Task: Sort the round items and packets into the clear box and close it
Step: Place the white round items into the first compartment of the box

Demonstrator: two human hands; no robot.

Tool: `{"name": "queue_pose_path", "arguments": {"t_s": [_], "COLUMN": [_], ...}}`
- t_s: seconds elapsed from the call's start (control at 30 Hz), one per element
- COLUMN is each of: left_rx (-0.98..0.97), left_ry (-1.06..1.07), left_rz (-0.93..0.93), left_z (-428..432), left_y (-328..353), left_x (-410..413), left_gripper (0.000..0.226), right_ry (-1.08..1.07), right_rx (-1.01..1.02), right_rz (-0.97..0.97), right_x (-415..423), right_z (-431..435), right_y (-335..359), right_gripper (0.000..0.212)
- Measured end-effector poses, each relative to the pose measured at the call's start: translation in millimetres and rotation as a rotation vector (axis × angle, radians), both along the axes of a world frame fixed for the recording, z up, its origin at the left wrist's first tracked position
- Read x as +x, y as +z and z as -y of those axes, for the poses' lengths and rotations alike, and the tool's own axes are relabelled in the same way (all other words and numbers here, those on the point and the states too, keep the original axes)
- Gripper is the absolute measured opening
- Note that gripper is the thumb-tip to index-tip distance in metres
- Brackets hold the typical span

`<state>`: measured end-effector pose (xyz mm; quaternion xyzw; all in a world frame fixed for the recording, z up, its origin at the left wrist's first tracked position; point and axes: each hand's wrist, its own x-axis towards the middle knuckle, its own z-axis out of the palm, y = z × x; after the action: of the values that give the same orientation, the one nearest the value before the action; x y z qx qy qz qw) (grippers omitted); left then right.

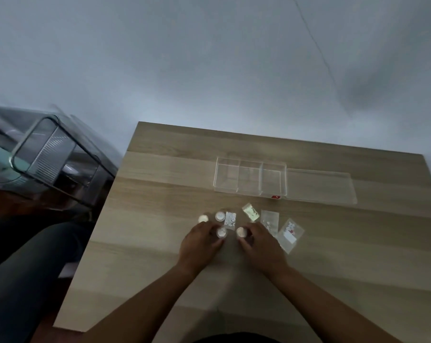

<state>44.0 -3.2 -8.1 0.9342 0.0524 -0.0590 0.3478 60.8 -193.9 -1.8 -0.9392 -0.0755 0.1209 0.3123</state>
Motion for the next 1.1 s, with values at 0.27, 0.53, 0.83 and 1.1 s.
{"name": "queue_pose_path", "arguments": {"t_s": [0.27,0.53,0.83,1.1], "left_rx": [-0.052,0.466,0.562,0.415], "left_ry": [-0.013,-0.28,-0.293,-0.209], "left_rz": [0.192,0.143,-0.04,-0.039], "left_z": [-13.8,-10.6,-3.9,-5.0], "left_y": [53.2,64.7,42.5,39.9], "left_x": [91.2,189.5,209.8,197.3], "left_gripper": [0.03,0.034,0.03,0.035], "right_ry": [-0.204,-0.245,-0.293,-0.2], "right_rx": [0.161,0.15,0.168,0.067], "right_rz": [0.065,0.087,0.115,0.157], "right_x": [30.2,47.8,54.8,102.5], "right_z": [-5.2,-2.7,9.5,-2.4], "right_y": [12.9,15.5,23.7,44.2], "right_gripper": [0.024,0.018,0.018,0.023]}}
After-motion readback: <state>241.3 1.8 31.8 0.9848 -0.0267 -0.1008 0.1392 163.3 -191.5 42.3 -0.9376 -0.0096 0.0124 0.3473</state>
